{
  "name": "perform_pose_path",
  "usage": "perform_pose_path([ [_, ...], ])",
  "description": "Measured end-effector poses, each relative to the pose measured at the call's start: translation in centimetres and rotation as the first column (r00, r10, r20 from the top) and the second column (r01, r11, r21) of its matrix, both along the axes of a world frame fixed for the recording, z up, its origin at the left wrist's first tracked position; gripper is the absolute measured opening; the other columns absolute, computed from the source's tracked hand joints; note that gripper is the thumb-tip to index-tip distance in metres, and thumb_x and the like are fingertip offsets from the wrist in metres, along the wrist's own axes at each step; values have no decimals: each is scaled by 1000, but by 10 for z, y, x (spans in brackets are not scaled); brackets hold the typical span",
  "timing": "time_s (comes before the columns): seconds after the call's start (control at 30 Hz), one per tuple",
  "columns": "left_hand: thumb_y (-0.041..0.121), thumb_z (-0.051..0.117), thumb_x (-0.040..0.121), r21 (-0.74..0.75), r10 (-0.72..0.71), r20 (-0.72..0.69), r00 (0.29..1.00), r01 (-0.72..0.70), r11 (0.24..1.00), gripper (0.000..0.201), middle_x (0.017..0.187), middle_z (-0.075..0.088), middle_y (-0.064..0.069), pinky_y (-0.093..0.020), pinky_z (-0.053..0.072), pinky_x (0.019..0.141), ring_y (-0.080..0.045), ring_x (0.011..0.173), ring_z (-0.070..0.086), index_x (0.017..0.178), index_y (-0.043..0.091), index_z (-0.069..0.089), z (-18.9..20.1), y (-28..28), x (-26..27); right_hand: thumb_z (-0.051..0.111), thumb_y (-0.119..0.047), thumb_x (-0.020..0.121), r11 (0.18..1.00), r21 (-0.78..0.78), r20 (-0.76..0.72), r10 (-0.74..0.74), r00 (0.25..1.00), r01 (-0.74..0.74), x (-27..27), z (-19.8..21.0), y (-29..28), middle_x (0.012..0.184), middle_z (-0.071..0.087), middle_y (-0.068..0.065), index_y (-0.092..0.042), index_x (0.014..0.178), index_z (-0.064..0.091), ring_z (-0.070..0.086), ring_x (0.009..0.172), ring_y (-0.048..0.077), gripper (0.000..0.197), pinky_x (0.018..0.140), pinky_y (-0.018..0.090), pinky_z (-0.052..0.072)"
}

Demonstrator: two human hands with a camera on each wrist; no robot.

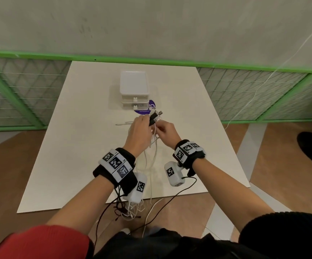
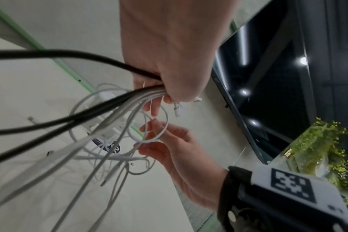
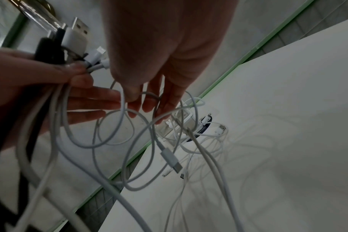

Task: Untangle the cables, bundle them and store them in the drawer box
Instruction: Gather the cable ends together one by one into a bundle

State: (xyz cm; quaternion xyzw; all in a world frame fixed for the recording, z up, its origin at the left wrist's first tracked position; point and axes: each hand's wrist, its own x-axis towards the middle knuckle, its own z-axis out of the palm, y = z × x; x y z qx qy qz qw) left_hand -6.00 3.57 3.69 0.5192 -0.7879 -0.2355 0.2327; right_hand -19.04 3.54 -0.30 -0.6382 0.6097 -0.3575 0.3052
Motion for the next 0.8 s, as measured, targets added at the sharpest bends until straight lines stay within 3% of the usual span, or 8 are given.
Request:
perform_pose_path([
  [0.13, 2, 44, 91, -84, -152, -92, 984, 145, 986, 13, 105, 47, -15, -25, 35, 75, -25, 93, 48, 101, -3, 50, 1, 7, 1, 51, 0, 83, 999, 38, -101, -30, 994, 34, 0, -2, -4, 64, 56, 22, 0, 65, 60, 51, 63, 26, 21, 60, 27, 42],
  [0.2, -4, 44, 87, -117, -247, -125, 961, 233, 965, 13, 104, 47, -16, -20, 31, 74, -23, 90, 46, 99, -5, 51, 5, 14, -2, 47, 2, 79, 997, 74, -147, -1, 989, 12, 2, -4, -8, 67, 56, 19, 4, 66, 59, 52, 68, 26, 18, 67, 41, 47],
  [0.27, -4, 45, 85, -155, -260, -108, 960, 242, 958, 20, 113, 48, -17, -22, 35, 86, -24, 102, 46, 104, -7, 53, 2, 14, -5, 44, 7, 85, 993, 107, -180, 73, 981, -54, 5, 1, -7, 77, 53, 10, -8, 79, 57, 47, 76, 18, 21, 73, 31, 44],
  [0.37, 3, 43, 91, -66, -170, -16, 985, 168, 984, 25, 128, 47, -17, -35, 37, 99, -29, 118, 43, 113, -5, 51, -7, 4, -7, 42, 5, 87, 996, 8, -142, 91, 986, -91, 9, 5, -7, 90, 58, 19, 9, 95, 59, 52, 89, 27, 19, 81, 32, 40],
  [0.43, 8, 40, 94, 62, -91, 22, 996, 89, 994, 22, 118, 53, -18, -41, 42, 89, -33, 109, 51, 111, -1, 50, -6, -2, -6, 39, -6, 81, 992, -68, -114, 94, 989, -102, 11, 3, -3, 87, 62, 30, 15, 84, 61, 56, 85, 32, 30, 77, 34, 40],
  [0.57, 5, 38, 94, 73, -5, 83, 997, -1, 997, 20, 106, 56, -23, -39, 40, 75, -38, 97, 54, 107, -4, 49, -3, -7, -2, 52, -1, 87, 997, -31, -170, 61, 984, -67, 7, -4, -4, 79, 64, 26, 8, 82, 67, 60, 75, 35, 18, 63, 21, 34],
  [0.7, 3, 38, 93, 119, 16, 18, 1000, -18, 993, 18, 99, 59, -24, -41, 41, 73, -39, 92, 56, 103, -4, 51, -8, -14, 4, 61, -12, 88, 997, -65, -93, 39, 995, -45, 4, -7, -8, 90, 67, 17, 0, 95, 70, 60, 77, 19, 16, 72, 17, 43],
  [0.8, 3, 39, 93, 86, 39, -47, 998, -35, 996, 15, 98, 56, -22, -29, 32, 68, -33, 91, 52, 98, -4, 52, -10, -19, 7, 57, -10, 90, 997, -58, -56, 54, 997, -57, 2, -13, -9, 99, 67, 15, 1, 102, 65, 64, 88, 23, 18, 83, 26, 51],
])
